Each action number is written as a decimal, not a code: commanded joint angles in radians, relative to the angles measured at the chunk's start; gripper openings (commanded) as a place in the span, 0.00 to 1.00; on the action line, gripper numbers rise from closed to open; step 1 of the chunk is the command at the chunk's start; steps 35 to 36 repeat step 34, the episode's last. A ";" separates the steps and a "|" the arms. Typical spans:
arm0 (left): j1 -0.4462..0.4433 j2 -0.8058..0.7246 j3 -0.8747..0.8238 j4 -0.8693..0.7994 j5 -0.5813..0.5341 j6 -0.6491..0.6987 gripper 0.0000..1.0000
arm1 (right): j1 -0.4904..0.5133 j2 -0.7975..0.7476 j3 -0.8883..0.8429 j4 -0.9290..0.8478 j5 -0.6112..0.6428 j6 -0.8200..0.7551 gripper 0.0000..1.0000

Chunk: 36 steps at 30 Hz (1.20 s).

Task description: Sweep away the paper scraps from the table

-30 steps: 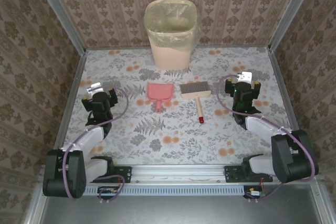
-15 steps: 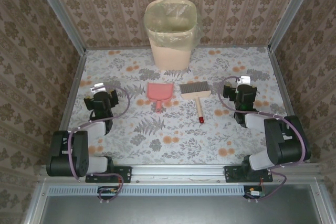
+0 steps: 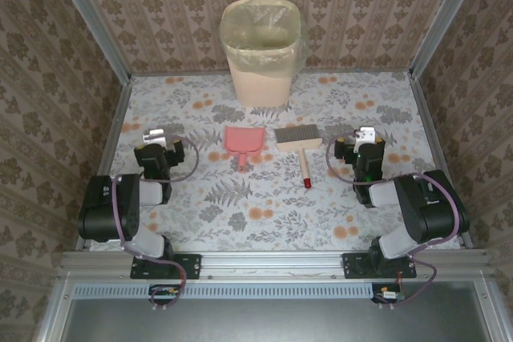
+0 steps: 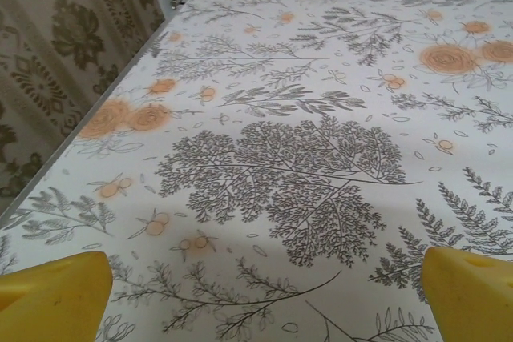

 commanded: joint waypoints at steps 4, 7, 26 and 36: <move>-0.012 0.003 0.039 -0.003 0.040 0.040 1.00 | -0.050 0.005 0.074 -0.083 -0.087 0.028 1.00; -0.016 0.002 0.036 0.003 0.038 0.042 1.00 | -0.055 0.004 0.077 -0.087 -0.092 0.033 1.00; -0.018 0.005 0.043 -0.010 0.036 0.042 1.00 | -0.067 0.001 0.082 -0.100 -0.121 0.037 1.00; -0.018 0.000 0.037 -0.003 0.038 0.042 1.00 | -0.069 0.002 0.081 -0.099 -0.123 0.037 1.00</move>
